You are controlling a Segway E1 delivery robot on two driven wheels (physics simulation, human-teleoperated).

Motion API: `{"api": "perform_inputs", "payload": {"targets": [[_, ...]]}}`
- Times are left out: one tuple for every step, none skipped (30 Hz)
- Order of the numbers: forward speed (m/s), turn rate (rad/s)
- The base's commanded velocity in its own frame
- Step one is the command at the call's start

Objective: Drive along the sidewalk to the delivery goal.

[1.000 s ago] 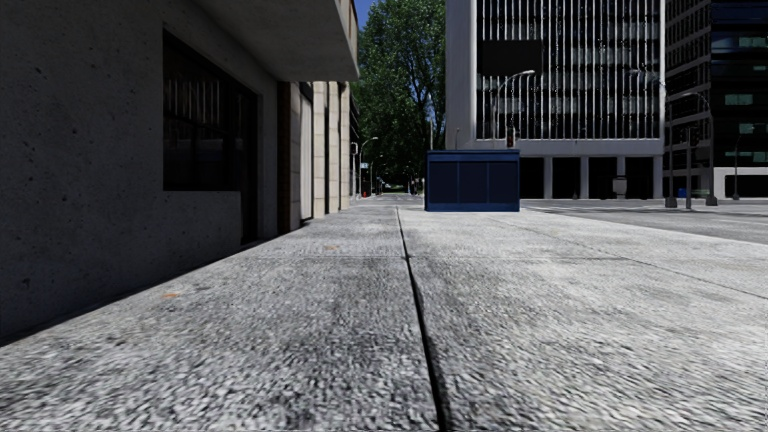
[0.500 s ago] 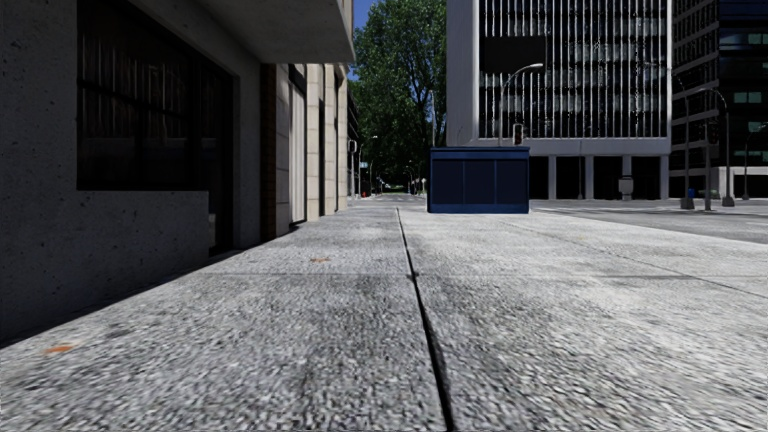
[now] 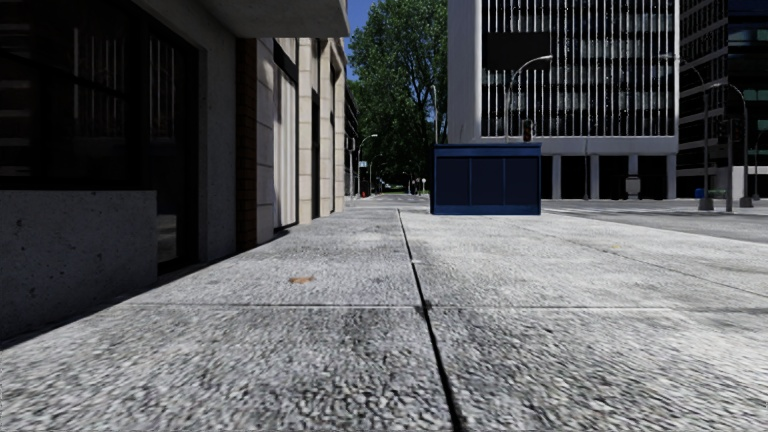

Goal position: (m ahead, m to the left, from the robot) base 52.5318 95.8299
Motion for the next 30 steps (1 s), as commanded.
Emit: {"api": "perform_inputs", "payload": {"targets": [[2.0, 0.0], [2.0, 0.0], [2.0, 0.0], [2.0, 0.0], [2.0, 0.0], [2.0, 0.0], [2.0, 0.0], [2.0, 0.0], [2.0, 0.0], [2.0, 0.0], [2.0, 0.0], [2.0, 0.0], [2.0, 0.0], [2.0, 0.0], [2.0, 0.0], [2.0, 0.0], [2.0, 0.0], [2.0, 0.0], [2.0, 0.0], [2.0, 0.0], [2.0, 0.0], [2.0, 0.0], [2.0, 0.0], [2.0, 0.0], [2.0, 0.0], [2.0, 0.0], [2.0, 0.0], [2.0, 0.0], [2.0, 0.0], [2.0, 0.0]]}}
